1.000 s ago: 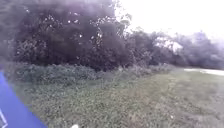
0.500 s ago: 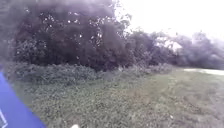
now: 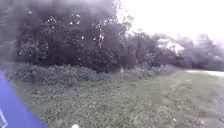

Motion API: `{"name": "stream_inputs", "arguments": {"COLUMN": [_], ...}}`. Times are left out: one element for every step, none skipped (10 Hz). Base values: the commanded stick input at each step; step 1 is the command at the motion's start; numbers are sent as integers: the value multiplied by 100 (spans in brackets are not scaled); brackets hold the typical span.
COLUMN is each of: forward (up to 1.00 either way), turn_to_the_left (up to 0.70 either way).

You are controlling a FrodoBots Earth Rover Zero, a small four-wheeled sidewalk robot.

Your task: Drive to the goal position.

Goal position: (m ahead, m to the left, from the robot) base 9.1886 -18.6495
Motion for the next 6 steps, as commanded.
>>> {"name": "stream_inputs", "arguments": {"forward": [0, -12, -42, -70, -70, -70], "turn_to_the_left": [-6, 3, 12, 35, 35, 35]}}
